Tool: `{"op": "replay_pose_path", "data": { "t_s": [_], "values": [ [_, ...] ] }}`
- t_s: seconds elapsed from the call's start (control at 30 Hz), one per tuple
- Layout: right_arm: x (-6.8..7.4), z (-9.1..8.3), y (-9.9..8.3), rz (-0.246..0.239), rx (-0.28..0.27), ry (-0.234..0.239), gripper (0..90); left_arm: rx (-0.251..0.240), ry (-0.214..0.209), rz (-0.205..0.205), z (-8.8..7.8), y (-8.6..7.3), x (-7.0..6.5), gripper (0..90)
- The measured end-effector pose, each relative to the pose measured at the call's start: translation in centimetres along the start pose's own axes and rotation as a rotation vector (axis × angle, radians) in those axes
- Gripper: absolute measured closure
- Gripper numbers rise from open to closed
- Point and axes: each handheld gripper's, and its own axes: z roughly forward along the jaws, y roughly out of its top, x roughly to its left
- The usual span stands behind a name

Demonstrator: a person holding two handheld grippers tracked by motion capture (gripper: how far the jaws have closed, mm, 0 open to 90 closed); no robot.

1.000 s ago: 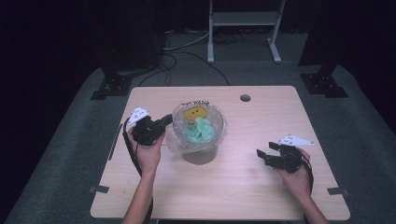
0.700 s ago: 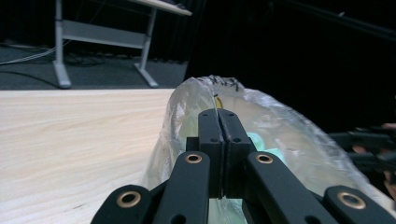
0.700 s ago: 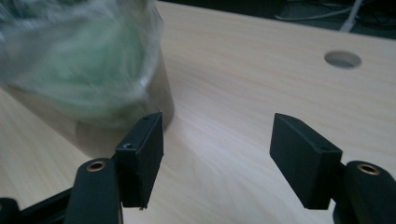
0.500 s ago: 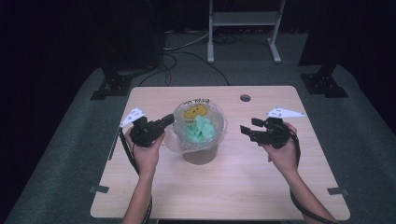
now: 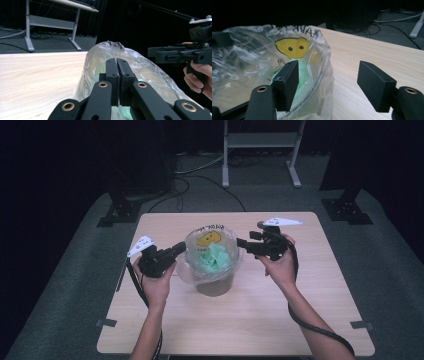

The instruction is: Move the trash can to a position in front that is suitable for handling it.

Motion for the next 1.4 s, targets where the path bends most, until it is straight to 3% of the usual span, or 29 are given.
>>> {"op": "replay_pose_path", "data": {
  "t_s": [0.3, 0.4, 0.53, 0.73, 1.03, 1.27, 1.4],
  "values": [
    [0.9, 2.2, 0.0, -0.039, 0.058, -0.017, 33.1, -0.01, -0.014, -0.011, 0.0, 0.0, -0.2, 87.9],
    [1.2, 2.7, 0.1, -0.053, 0.085, -0.001, 39.2, -0.025, -0.028, -0.017, 0.0, 0.0, -0.2, 88.0],
    [1.5, 3.1, 0.1, -0.076, 0.109, -0.026, 53.5, -0.044, -0.044, -0.033, -0.2, 0.1, -0.1, 88.4],
    [1.8, 2.7, 0.3, -0.081, 0.084, -0.068, 68.7, -0.063, -0.076, -0.06, -0.3, 0.1, -0.1, 88.4],
    [2.2, 2.1, 1.2, -0.089, 0.056, -0.121, 86.3, -0.077, -0.093, -0.077, -0.3, 0.1, -0.1, 88.4],
    [2.7, 1.5, 1.9, -0.075, 0.054, -0.073, 87.9, -0.079, -0.139, -0.082, 0.2, 0.0, -0.6, 88.3],
    [2.9, 1.4, 2.3, -0.04, 0.073, -0.01, 89.2, -0.066, -0.164, -0.075, 0.6, -0.1, -1.1, 88.1]
  ]
}}
